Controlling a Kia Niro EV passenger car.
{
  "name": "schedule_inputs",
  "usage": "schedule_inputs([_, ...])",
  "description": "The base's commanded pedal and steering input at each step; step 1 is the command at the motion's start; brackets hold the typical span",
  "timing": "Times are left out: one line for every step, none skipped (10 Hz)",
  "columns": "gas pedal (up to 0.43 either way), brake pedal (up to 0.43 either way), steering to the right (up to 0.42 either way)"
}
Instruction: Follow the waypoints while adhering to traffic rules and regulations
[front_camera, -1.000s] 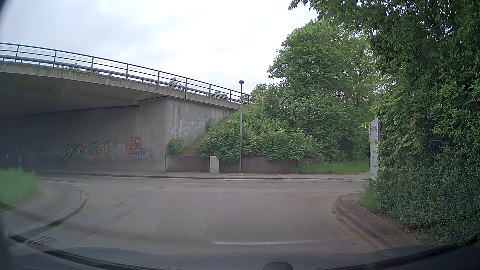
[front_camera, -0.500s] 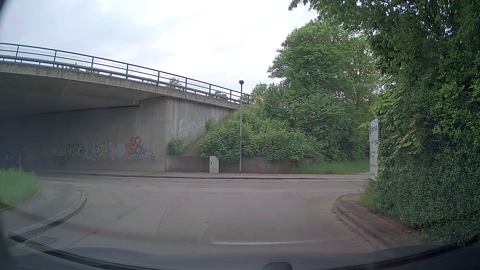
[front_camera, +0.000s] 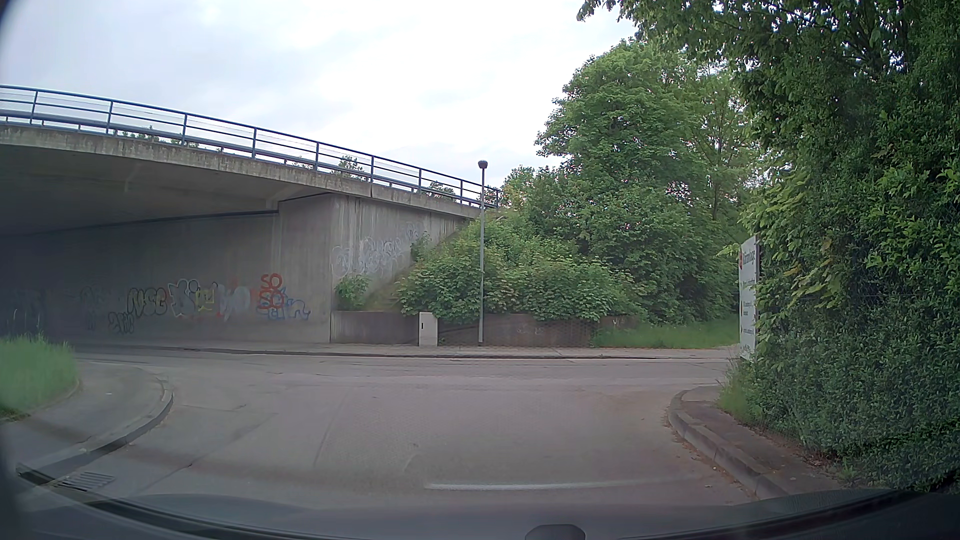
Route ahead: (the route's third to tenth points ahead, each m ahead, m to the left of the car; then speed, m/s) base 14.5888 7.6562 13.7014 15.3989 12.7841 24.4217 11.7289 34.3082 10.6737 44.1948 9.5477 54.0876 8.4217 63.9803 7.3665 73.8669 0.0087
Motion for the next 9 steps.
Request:
schedule_inputs([0.0, 0.268, -0.008])
schedule_inputs([0.0, 0.268, -0.008])
schedule_inputs([0.0, 0.268, -0.008])
schedule_inputs([0.0, 0.268, -0.008])
schedule_inputs([0.0, 0.268, -0.008])
schedule_inputs([0.0, 0.268, -0.008])
schedule_inputs([0.0, 0.268, -0.009])
schedule_inputs([0.0, 0.268, -0.009])
schedule_inputs([0.0, 0.268, -0.009])
